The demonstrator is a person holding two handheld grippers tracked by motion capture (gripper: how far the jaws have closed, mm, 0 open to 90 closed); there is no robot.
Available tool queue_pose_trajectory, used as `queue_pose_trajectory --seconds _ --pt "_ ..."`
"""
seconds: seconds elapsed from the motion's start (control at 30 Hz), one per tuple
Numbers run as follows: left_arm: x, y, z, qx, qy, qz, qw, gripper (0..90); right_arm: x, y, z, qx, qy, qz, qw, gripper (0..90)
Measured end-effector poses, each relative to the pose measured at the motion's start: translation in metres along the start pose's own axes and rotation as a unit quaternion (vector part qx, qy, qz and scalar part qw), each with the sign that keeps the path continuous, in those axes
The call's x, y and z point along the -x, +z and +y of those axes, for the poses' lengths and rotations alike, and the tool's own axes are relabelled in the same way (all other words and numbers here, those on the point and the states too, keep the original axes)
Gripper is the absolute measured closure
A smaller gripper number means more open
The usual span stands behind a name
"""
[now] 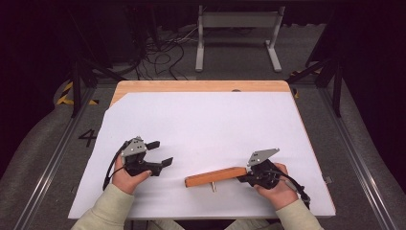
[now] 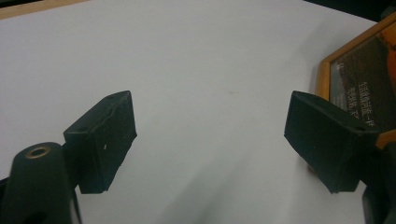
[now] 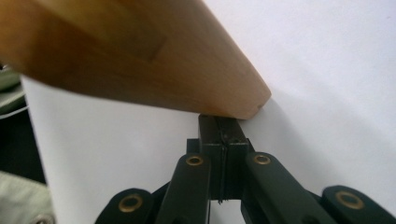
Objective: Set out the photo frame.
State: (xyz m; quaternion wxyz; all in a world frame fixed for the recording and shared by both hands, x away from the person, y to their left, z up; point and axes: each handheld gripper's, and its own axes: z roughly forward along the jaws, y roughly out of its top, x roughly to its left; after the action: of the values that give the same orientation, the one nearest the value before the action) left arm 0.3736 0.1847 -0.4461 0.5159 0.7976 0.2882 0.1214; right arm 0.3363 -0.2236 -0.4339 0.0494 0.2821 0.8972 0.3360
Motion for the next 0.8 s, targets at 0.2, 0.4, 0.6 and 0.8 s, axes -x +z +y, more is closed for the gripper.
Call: queue_pose_trajectory --seconds 0.2,0.4,0.6,0.8 --pt "0.0 -0.003 -0.002 0.005 -0.002 -0.002 1.0 15.7 0.01 0.007 0.011 0.007 0.017 -0.01 0.9998 90.0" --pt "-0.001 -0.007 -0.004 0.005 -0.002 -0.002 1.0 14.1 0.021 0.016 0.026 0.01 0.029 -0.013 0.9994 90.0" --pt "-0.003 -0.011 -0.008 0.005 -0.005 0.003 1.0 13.7 0.031 0.026 0.038 0.007 0.035 -0.012 0.9993 90.0" --pt "-0.003 -0.015 -0.01 0.004 -0.008 0.007 0.9999 13.6 0.038 0.032 0.049 0.004 0.038 -0.014 0.9992 90.0"
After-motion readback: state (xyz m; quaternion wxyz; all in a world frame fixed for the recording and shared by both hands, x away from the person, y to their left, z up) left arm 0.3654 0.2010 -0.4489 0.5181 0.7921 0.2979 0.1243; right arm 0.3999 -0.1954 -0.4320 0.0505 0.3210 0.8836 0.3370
